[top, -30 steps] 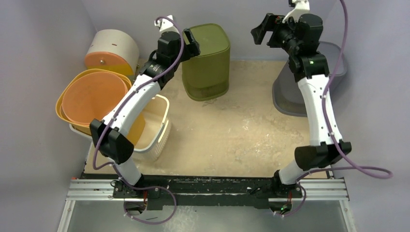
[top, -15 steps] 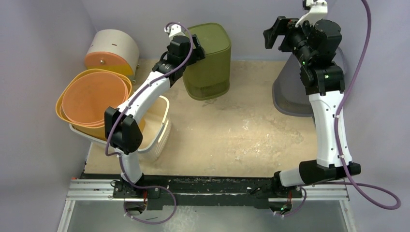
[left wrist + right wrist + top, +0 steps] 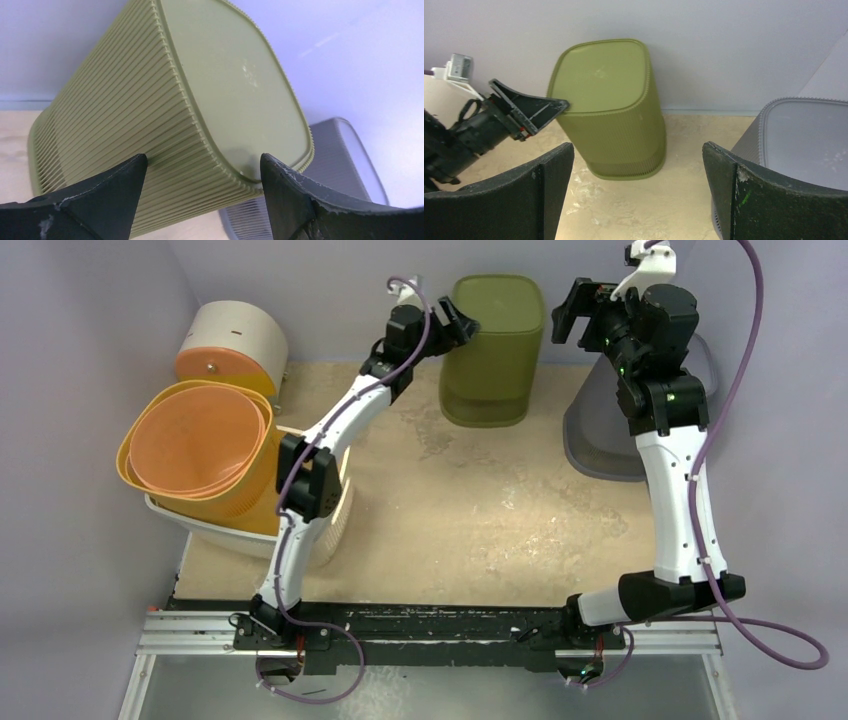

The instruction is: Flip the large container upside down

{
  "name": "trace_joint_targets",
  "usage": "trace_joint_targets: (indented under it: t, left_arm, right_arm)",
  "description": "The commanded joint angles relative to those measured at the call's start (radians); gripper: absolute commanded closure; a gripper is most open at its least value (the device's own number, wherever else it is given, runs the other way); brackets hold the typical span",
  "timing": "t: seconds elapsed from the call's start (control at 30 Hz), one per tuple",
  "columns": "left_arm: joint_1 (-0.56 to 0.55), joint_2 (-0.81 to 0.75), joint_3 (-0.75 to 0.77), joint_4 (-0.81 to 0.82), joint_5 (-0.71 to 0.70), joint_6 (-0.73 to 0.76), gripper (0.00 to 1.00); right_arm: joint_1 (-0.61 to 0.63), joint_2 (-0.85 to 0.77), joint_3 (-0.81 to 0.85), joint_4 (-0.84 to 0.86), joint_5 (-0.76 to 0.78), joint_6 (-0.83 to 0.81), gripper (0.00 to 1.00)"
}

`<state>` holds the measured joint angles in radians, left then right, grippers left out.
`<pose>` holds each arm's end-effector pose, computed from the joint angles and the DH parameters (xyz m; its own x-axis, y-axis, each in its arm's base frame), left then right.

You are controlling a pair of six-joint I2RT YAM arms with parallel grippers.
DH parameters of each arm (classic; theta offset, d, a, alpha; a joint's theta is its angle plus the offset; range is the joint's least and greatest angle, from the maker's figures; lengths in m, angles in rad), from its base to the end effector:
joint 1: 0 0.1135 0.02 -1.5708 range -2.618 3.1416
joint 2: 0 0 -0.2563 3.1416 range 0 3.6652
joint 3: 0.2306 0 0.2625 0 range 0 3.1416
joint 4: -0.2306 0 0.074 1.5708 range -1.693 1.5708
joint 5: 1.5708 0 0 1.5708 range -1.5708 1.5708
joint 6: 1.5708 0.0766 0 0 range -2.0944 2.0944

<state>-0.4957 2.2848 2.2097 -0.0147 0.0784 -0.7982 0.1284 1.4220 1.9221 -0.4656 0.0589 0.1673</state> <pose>0.5222 -0.2892 0.3344 -0.4438 -0.5716 -0.6902 0.3224 0.6167 -0.7181 0.3257 0.0375 0.5473 0.0222 0.1705 -0.9851 -0.0742 0.9829 0.1684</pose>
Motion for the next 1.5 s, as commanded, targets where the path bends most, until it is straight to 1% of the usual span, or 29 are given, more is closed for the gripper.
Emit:
trace_joint_targets:
  t: [0.0, 0.1, 0.23, 0.37, 0.5, 0.73, 0.83, 0.9, 1.0, 1.1, 1.27, 1.37, 1.47]
  left_arm:
    - [-0.109, 0.148, 0.176, 0.006, 0.202, -0.08, 0.21]
    - [-0.149, 0.184, 0.189, 0.052, 0.205, -0.117, 0.21]
    - [-0.176, 0.228, 0.208, 0.102, 0.215, -0.163, 0.21]
    - [-0.18, 0.23, 0.219, 0.1, 0.214, -0.157, 0.21]
    - [-0.167, 0.17, 0.202, 0.002, 0.175, -0.062, 0.21]
    - [-0.118, -0.03, 0.036, -0.143, 0.013, 0.117, 0.21]
    - [-0.098, -0.088, 0.005, -0.19, -0.044, 0.162, 0.21]
    - [-0.091, -0.12, 0.01, -0.223, -0.064, 0.182, 0.21]
    - [-0.09, -0.161, 0.063, -0.345, -0.099, 0.231, 0.21]
    - [-0.089, -0.212, 0.111, -0.476, -0.144, 0.281, 0.21]
    - [-0.09, -0.351, 0.12, -0.682, -0.237, 0.378, 0.21]
    - [-0.09, -0.432, 0.147, -0.837, -0.357, 0.431, 0.21]
    - [-0.09, -0.51, 0.165, -0.973, -0.51, 0.457, 0.21]
  right_arm:
    - [-0.001, -0.019, 0.006, 0.04, 0.051, -0.025, 0.0]
    - [-0.001, -0.018, 0.002, 0.042, 0.06, -0.027, 0.0]
    - [-0.001, -0.022, -0.018, 0.047, 0.057, -0.02, 0.0]
    - [-0.001, -0.026, -0.047, 0.053, 0.041, -0.018, 0.0]
    - [0.0, -0.025, -0.061, 0.065, 0.022, -0.012, 0.0]
    - [-0.001, 0.0, -0.088, 0.078, -0.051, 0.006, 0.0]
    - [-0.001, 0.0, -0.105, 0.094, -0.073, 0.015, 0.0]
    - [-0.001, 0.004, -0.106, 0.095, -0.09, 0.013, 0.0]
    - [-0.001, 0.009, -0.108, 0.098, -0.082, 0.003, 0.0]
    - [-0.001, 0.005, -0.13, 0.105, -0.116, -0.001, 0.0]
    - [0.015, -0.003, -0.177, 0.112, -0.189, 0.016, 0.0]
    - [0.072, 0.001, -0.191, 0.101, -0.194, 0.0, 0.0]
    - [0.174, 0.023, -0.196, 0.092, -0.183, -0.001, 0.0]
